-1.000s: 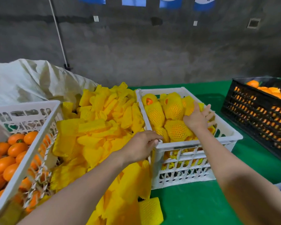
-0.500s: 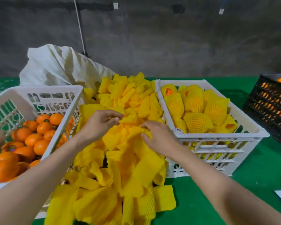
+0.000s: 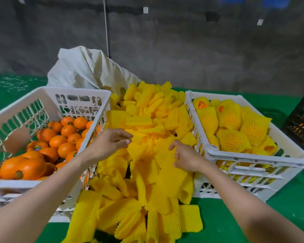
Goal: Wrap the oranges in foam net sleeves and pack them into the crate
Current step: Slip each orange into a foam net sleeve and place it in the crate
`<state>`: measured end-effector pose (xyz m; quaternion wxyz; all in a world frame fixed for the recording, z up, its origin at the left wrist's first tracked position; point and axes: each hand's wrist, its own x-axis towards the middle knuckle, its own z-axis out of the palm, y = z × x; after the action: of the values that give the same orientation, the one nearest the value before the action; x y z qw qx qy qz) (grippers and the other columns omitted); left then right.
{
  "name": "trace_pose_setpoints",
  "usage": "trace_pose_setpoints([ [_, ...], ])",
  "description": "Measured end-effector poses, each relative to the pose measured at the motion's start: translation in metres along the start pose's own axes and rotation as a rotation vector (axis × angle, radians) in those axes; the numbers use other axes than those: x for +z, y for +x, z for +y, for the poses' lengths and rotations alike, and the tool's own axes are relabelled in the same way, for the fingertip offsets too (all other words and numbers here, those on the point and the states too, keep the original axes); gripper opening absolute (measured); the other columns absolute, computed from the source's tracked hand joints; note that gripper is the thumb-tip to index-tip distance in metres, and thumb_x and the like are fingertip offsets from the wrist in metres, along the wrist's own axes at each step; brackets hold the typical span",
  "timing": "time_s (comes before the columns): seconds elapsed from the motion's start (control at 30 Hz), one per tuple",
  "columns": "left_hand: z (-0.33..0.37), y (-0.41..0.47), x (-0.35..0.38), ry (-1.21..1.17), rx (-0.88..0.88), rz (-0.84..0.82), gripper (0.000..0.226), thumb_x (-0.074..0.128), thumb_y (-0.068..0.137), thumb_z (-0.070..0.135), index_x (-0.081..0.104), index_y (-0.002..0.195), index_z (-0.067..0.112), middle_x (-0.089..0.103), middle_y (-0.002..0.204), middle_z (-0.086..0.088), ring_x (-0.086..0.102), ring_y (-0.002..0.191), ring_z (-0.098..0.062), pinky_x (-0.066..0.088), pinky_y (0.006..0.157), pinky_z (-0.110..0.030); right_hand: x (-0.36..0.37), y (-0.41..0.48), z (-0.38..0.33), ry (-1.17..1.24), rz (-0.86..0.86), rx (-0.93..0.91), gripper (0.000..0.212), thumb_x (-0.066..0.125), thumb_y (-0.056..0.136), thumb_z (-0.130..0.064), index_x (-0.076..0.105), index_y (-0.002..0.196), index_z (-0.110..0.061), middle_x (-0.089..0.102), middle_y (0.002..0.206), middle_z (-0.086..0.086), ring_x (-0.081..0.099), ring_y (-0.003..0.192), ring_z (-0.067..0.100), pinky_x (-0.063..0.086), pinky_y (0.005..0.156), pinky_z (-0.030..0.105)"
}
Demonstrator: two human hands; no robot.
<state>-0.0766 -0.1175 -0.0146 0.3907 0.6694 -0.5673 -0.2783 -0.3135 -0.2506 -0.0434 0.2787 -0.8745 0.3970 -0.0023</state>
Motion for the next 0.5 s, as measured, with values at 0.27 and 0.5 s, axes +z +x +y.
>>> trace_pose_setpoints([
  [0.27,0.028,-0.003,0.026,-0.104,-0.020,-0.176,0.021,0.075,0.078,0.029,0.067,0.091,0.015,0.065,0.085,0.012,0.058,0.074,0.004,0.043,0.065,-0.016,-0.022,-0.010,-0.064,0.439,0.331,-0.335,0.024,0.072,0.079,-0.007,0.061,0.088,-0.026,0.059,0.086,-0.012,0.056,0.076,0.004,0.047,0.068,0.012],
  [0.5,0.024,-0.006,0.022,0.155,-0.057,0.227,0.026,0.062,0.090,0.026,0.038,0.083,0.018,0.037,0.069,0.004,0.032,0.055,-0.008,0.029,0.045,-0.020,0.006,-0.009,-0.097,0.191,0.678,-0.481,0.017,0.075,0.076,-0.017,0.062,0.078,-0.006,0.060,0.085,0.003,0.056,0.086,0.020,0.043,0.076,0.029],
])
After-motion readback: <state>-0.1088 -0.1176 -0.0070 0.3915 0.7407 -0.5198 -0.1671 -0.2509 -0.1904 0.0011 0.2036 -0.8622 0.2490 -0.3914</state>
